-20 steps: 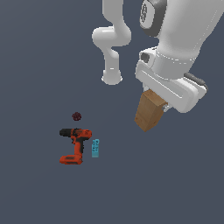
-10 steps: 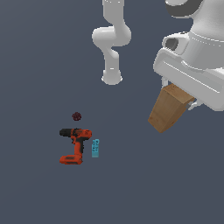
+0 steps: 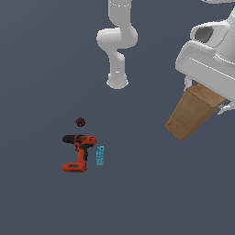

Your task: Pick up a designated object from a clutter of objects.

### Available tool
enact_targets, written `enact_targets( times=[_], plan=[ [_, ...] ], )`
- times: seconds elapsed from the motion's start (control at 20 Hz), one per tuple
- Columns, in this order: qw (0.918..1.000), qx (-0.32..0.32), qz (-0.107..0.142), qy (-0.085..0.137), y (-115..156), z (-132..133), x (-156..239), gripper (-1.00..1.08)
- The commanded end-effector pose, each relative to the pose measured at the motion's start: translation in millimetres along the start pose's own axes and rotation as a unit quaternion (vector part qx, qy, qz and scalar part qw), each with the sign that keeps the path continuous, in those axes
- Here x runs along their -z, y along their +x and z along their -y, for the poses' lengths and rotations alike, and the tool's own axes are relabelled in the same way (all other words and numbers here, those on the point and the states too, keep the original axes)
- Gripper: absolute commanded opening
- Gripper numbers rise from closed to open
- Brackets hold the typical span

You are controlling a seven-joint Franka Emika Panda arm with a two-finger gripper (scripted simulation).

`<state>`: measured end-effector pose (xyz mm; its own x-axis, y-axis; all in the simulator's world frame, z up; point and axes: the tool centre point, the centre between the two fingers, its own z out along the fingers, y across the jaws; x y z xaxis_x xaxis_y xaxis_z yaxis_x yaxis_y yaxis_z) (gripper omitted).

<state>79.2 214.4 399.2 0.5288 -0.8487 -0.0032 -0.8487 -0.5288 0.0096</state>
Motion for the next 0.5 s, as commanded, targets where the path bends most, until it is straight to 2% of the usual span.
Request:
enact_targets(
  times=[0.0,0.45],
  plan=[
    [1.0000,0.000,-0.001,0.005,-1.3,4.8,9.7,-1.00],
    [1.0000,0.000,-0.002,0.005,-3.4,9.9,13.7,-1.00]
  ],
)
